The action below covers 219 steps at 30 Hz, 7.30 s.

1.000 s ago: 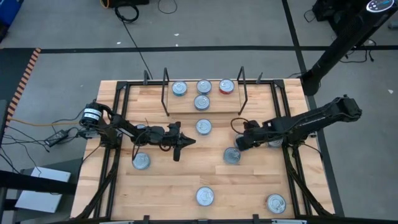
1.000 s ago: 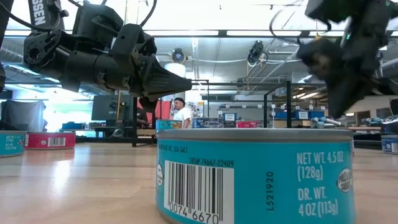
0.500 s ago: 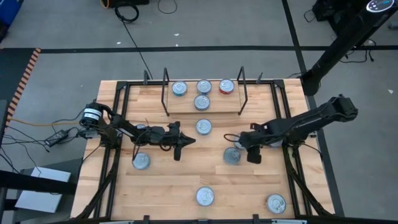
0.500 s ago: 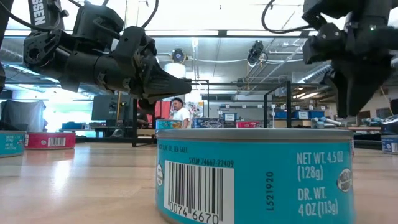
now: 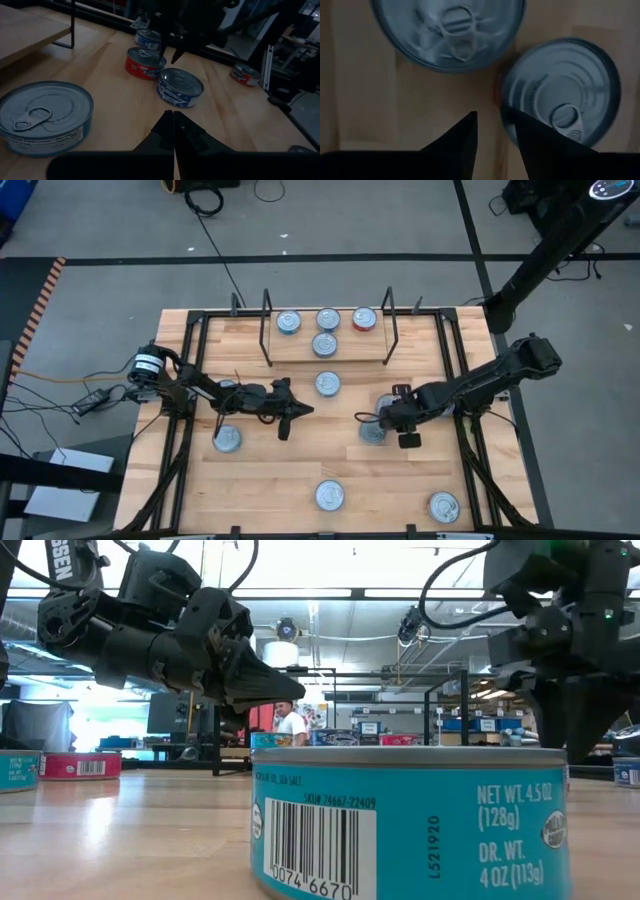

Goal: Stack canned seafood by type on shelf
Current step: Put the middle right red tuna can on the shelf

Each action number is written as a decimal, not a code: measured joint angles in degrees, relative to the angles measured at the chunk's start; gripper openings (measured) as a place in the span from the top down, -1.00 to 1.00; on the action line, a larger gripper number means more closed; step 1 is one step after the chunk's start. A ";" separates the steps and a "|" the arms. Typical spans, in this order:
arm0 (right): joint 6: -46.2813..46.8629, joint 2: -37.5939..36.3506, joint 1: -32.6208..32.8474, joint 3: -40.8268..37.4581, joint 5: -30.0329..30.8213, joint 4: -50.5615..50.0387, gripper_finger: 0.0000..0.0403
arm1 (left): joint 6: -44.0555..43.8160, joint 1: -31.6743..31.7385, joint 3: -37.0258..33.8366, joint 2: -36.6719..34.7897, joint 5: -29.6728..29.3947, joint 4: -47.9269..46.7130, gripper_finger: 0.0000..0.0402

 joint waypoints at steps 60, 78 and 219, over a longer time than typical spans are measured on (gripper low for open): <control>10.92 3.26 -6.37 18.81 -15.49 0.49 1.00 | -0.13 -0.01 0.02 0.00 -0.06 -2.32 1.00; 24.24 3.20 -9.80 17.76 -30.46 8.05 1.00 | -0.13 0.00 0.02 0.00 -0.06 -2.32 1.00; 16.92 17.58 -2.49 23.69 -7.71 18.26 -0.25 | 4.50 -2.58 12.24 18.51 10.04 0.76 1.00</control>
